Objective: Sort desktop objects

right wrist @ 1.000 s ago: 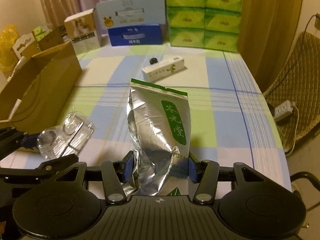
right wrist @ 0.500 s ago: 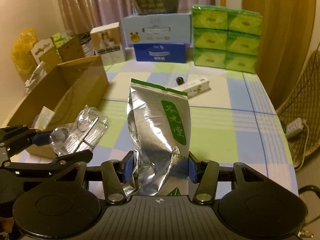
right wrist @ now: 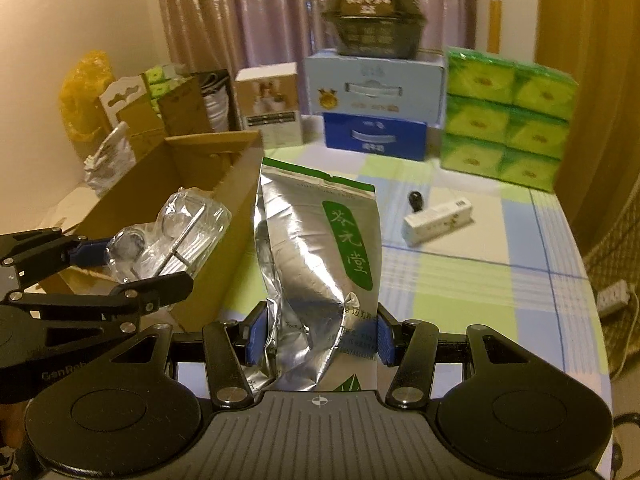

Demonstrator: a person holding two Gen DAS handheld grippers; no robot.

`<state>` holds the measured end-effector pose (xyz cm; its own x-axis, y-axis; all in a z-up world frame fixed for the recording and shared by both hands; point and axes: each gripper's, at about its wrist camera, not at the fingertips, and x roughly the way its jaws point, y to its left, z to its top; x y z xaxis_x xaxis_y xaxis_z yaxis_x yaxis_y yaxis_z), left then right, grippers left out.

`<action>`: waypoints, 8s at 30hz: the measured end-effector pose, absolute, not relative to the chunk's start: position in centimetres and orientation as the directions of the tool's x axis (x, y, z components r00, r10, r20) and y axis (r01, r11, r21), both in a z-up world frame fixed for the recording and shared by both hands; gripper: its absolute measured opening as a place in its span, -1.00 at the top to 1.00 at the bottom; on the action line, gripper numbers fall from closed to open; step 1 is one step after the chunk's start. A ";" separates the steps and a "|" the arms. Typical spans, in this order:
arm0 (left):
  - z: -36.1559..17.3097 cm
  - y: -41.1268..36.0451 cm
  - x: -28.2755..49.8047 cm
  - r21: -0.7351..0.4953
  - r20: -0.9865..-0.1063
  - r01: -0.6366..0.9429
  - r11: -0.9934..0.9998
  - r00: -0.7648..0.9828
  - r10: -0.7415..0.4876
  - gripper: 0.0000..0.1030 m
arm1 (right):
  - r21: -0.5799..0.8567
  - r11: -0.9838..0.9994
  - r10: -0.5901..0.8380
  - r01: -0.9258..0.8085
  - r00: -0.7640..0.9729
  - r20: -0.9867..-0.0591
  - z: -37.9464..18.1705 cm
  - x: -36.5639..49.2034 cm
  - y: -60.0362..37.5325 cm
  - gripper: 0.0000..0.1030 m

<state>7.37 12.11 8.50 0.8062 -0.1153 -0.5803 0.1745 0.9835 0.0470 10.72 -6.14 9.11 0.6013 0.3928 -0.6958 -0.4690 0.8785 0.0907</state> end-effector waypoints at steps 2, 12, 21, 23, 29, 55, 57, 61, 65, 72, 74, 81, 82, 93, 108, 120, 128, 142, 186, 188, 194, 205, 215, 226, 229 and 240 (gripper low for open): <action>8.8 12.9 7.3 0.049 -0.578 0.163 0.985 0.809 -0.105 0.05 | 0.090 0.872 0.402 -0.481 0.599 -0.693 9.3 10.7 -5.3 0.03; 9.7 18.8 7.4 0.054 -0.567 0.066 0.996 0.823 -0.024 0.05 | 0.115 0.827 0.471 -0.550 0.566 -0.677 10.3 11.9 -0.4 0.03; 10.1 26.3 8.9 0.089 -0.569 -0.059 0.994 0.816 0.100 0.05 | 0.174 0.759 0.565 -0.627 0.503 -0.653 11.7 14.3 6.2 0.03; 10.0 27.5 9.2 0.098 -0.572 -0.075 0.992 0.811 0.118 0.05 | 0.195 0.749 0.581 -0.634 0.486 -0.652 11.8 15.0 7.8 0.03; 9.3 29.8 10.8 0.117 -0.591 -0.085 0.990 0.795 0.138 0.05 | 0.237 0.738 0.597 -0.632 0.445 -0.668 10.7 17.1 11.1 0.03; 5.3 32.5 16.1 0.029 -0.636 -0.078 0.997 0.768 0.078 0.00 | 0.319 0.759 0.594 -0.568 0.401 -0.698 6.7 22.1 14.2 0.03; 5.5 32.7 16.1 0.030 -0.631 -0.082 0.996 0.771 0.082 0.00 | 0.323 0.758 0.595 -0.566 0.398 -0.699 6.6 22.2 14.3 0.03; 5.8 33.0 15.7 0.037 -0.622 -0.090 0.995 0.777 0.093 0.00 | 0.347 0.757 0.601 -0.553 0.383 -0.702 6.2 22.4 14.5 0.02; 5.8 33.0 15.2 0.038 -0.622 -0.098 0.994 0.777 0.100 -0.01 | 0.376 0.749 0.624 -0.546 0.389 -0.678 6.3 22.2 14.1 -0.20; 5.8 32.6 13.7 0.033 -0.625 -0.113 0.993 0.773 0.108 -0.11 | 0.382 0.759 0.625 -0.526 0.426 -0.654 7.5 21.2 12.7 -0.44; 5.8 32.3 13.0 0.027 -0.625 -0.114 0.993 0.774 0.106 -0.15 | 0.387 0.762 0.625 -0.519 0.435 -0.649 7.7 20.7 11.9 -0.51; 6.2 30.4 11.1 0.021 -0.628 -0.113 0.993 0.772 0.101 -0.42 | 0.398 0.783 0.609 -0.478 0.460 -0.646 7.9 18.7 8.6 -0.69; 6.4 30.0 10.8 0.022 -0.626 -0.112 0.993 0.774 0.101 -0.44 | 0.398 0.786 0.606 -0.472 0.464 -0.646 7.9 18.4 8.1 -0.71; 7.5 26.8 8.4 -0.005 -0.612 -0.112 0.994 0.786 0.086 -0.83 | 0.382 0.831 0.551 -0.404 0.507 -0.663 7.5 15.8 2.4 -0.96; 7.8 21.5 6.9 -0.032 -0.623 -0.057 0.998 0.782 0.025 -0.97 | 0.331 0.908 0.419 -0.257 0.584 -0.696 6.1 13.0 -7.6 -0.96; 7.7 15.5 7.6 -0.044 -0.624 0.064 0.997 0.777 -0.077 -0.97 | 0.295 0.943 0.326 -0.155 0.618 -0.716 5.6 11.4 -13.9 -0.96; 7.3 12.5 8.4 -0.049 -0.631 0.129 0.990 0.765 -0.131 -0.97 | 0.289 0.950 0.297 -0.117 0.618 -0.728 5.3 11.6 -15.8 -0.96; 6.0 9.9 9.9 -0.058 -0.653 0.184 0.981 0.736 -0.177 -0.97 | 0.284 0.955 0.278 -0.088 0.599 -0.751 4.0 12.0 -17.3 -0.96; -0.9 5.4 23.2 -0.090 -0.646 0.109 0.990 0.750 -0.141 -0.97 | 0.279 0.957 0.254 -0.079 0.693 -0.675 1.0 22.4 -19.7 -0.96; -1.4 5.2 24.5 -0.088 -0.643 0.118 0.989 0.751 -0.147 -0.97 | 0.274 0.958 0.254 -0.085 0.697 -0.670 0.7 23.6 -19.5 -0.96; -2.7 5.5 28.0 -0.073 -0.631 0.118 0.990 0.764 -0.137 -0.97 | 0.283 0.953 0.274 -0.106 0.699 -0.660 -0.6 27.2 -18.1 -0.96; -4.7 4.8 32.0 -0.029 -0.640 0.099 0.995 0.763 -0.094 -0.97 | 0.331 0.936 0.320 -0.120 0.682 -0.657 -2.6 33.0 -16.4 -0.64; -5.7 4.5 34.3 0.032 -0.644 0.129 0.991 0.761 -0.079 -0.97 | 0.339 0.933 0.330 -0.122 0.668 -0.667 -3.8 36.2 -15.4 -0.35; -7.5 5.1 34.7 0.034 -0.689 0.140 0.990 0.720 -0.078 -0.97 | 0.328 0.934 0.343 -0.144 0.625 -0.702 -5.5 39.2 -11.9 -0.35; -7.6 5.4 34.7 0.024 -0.694 0.134 0.991 0.716 -0.080 -0.97 | 0.326 0.932 0.351 -0.158 0.608 -0.712 -6.0 39.5 -11.3 -0.35; -7.7 5.9 34.9 -0.007 -0.701 0.114 0.993 0.707 -0.086 -0.97 | 0.291 0.948 0.305 -0.128 0.620 -0.723 -5.6 38.6 -14.4 0.01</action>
<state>34.88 5.90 -7.68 0.7075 -0.0861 -0.7015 0.1137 0.9935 -0.0073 38.63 -14.39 -5.65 0.6201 0.3053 -0.7227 -0.1277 0.9482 0.2909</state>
